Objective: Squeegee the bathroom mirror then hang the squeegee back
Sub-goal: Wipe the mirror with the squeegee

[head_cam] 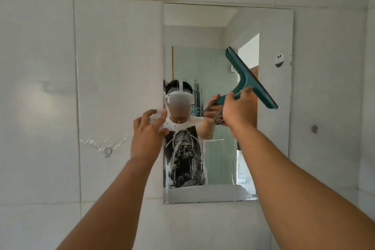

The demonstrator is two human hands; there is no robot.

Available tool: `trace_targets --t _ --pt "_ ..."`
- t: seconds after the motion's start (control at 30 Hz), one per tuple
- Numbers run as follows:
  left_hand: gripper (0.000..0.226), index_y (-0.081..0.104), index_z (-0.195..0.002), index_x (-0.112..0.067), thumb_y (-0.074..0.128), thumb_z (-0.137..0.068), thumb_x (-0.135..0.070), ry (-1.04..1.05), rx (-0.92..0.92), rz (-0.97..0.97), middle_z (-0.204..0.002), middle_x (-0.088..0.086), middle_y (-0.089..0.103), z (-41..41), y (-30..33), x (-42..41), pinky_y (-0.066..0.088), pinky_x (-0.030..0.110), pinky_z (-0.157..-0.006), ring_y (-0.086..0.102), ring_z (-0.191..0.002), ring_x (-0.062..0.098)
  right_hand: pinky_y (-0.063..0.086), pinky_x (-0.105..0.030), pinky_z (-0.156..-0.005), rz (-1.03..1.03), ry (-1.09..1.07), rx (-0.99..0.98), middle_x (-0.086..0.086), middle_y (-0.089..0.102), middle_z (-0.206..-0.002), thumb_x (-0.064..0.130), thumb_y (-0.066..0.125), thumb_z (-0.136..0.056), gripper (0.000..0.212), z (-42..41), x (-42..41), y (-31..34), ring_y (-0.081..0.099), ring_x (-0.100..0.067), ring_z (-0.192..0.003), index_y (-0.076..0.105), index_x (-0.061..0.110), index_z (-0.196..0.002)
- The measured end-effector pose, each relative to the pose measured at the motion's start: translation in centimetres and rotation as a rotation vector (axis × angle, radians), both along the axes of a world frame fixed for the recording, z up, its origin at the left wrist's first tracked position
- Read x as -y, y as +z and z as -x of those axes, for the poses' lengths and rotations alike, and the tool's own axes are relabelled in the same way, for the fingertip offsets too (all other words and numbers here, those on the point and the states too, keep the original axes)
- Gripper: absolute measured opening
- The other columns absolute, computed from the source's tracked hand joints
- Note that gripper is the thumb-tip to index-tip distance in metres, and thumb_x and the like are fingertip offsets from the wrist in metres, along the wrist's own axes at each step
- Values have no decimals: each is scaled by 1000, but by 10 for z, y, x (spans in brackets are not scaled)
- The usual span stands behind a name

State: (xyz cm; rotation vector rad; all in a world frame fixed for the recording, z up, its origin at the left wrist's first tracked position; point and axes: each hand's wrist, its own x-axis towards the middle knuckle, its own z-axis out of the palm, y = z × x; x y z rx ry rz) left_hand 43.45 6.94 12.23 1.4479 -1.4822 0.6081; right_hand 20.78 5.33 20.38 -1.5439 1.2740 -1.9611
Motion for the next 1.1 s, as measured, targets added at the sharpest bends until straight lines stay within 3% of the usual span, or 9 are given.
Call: trace_targets --t 0.03,0.1,0.27,0.43,0.6,0.7,0.8,1.0,1.1 --pt "50 48 -140 -33 59 -93 -19 3 1 7 -146 6 39 0 -1 0 46 48 -97 33 -124 38 55 -18 -53 -5 55 14 3 62 -86 30 40 -102 51 -11 -2 -1 57 -11 -51 21 28 -150" --pt "50 47 -141 -33 59 -93 -20 12 16 11 -146 7 39 -1 -1 0 45 46 -98 33 -125 38 58 -27 -46 -14 181 25 -4 68 -81 34 40 -102 56 -37 -2 -6 70 -22 -54 16 30 -152" --pt "54 47 -141 -34 65 -91 -23 14 36 22 -145 6 41 -4 -1 1 46 46 -97 36 -125 37 61 -46 -62 23 127 -186 -8 67 -94 52 35 -93 66 -98 1 -25 71 -26 -74 -2 46 -147" --pt "55 49 -140 -33 69 -89 -23 22 45 51 -142 6 45 -6 -6 6 46 45 -97 39 -122 36 59 -49 -69 28 41 -374 -9 70 -98 52 35 -95 66 -104 -4 -44 69 -28 -81 -4 44 -147" --pt "53 50 -140 -33 66 -90 -26 39 45 59 -144 5 44 -6 -3 7 43 45 -100 37 -124 35 58 -40 -59 67 -54 -598 3 54 -67 46 35 -100 64 -67 -7 -55 55 -15 -58 -2 41 -151" --pt "51 50 -139 -33 65 -91 -27 19 15 52 -145 5 43 -6 -4 7 43 46 -102 35 -126 35 43 -27 -42 94 -130 -762 5 49 -60 44 36 -101 63 -41 -8 -60 48 -11 -50 -1 42 -152" --pt "50 52 -138 -31 66 -91 -27 12 14 53 -145 4 44 -5 -5 7 45 48 -103 36 -127 34 33 -22 -39 81 -162 -889 3 48 -58 44 37 -101 63 -17 -8 -56 47 -10 -46 -2 45 -150" --pt "47 56 -135 -29 67 -90 -25 0 -5 58 -144 3 45 -3 -5 5 46 48 -100 37 -126 34 42 -27 -48 108 -264 -1118 3 55 -70 43 36 -100 62 32 0 -38 54 -15 -56 -2 54 -148" --pt "45 58 -134 -28 68 -90 -23 -15 -37 57 -145 3 46 -2 -6 5 45 48 -101 37 -127 34 50 -39 -67 123 -326 -1218 -4 58 -91 44 35 -100 62 56 1 -27 57 -24 -73 -6 62 -143"
